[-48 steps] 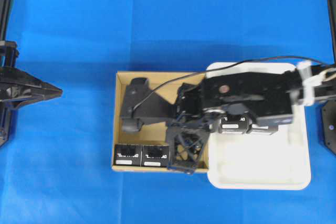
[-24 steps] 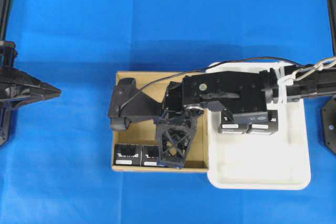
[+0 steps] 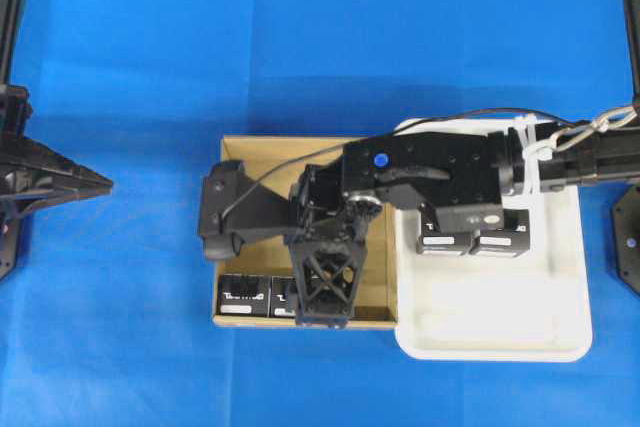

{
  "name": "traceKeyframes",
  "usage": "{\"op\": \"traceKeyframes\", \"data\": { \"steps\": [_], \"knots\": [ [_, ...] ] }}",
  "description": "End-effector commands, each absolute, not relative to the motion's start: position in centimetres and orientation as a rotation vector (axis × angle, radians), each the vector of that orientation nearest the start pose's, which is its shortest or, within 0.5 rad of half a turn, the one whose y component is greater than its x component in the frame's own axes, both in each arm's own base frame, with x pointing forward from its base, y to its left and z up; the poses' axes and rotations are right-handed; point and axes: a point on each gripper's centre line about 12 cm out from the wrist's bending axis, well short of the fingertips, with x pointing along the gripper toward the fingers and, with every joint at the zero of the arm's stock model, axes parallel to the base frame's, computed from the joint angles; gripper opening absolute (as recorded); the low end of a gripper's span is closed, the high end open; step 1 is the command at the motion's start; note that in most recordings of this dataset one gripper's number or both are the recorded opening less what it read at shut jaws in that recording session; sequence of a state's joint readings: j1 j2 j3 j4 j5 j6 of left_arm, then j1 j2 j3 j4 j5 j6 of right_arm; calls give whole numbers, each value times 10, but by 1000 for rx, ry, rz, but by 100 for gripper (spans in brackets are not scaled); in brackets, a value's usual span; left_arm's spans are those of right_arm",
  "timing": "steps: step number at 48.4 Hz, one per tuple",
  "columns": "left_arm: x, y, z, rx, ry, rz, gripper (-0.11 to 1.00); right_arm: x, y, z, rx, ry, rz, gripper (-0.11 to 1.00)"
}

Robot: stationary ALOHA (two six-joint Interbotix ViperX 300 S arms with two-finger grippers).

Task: Pick the box from inside the cardboard box.
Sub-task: 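Lower the open right gripper over the right servo box in the cardboard box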

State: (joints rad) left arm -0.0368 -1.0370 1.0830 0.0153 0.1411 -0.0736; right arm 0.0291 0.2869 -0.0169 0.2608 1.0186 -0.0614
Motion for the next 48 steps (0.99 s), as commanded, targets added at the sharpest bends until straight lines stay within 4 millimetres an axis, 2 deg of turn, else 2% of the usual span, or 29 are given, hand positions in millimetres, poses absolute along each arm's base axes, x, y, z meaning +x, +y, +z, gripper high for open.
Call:
{"op": "traceKeyframes", "data": {
  "steps": [1,12,27,48],
  "knots": [
    [189,-7,306,-56,171,-31,-6,467,35,210,207,1265,160,99],
    [184,-10,309,-69,174,-46,-6,470,23,197,310,1282,167,100],
    [175,-9,312,-74,190,-43,-6,478,33,161,347,1312,221,100],
    [176,-9,312,-83,195,-42,-6,473,29,142,360,1292,180,100]
  ]
}}
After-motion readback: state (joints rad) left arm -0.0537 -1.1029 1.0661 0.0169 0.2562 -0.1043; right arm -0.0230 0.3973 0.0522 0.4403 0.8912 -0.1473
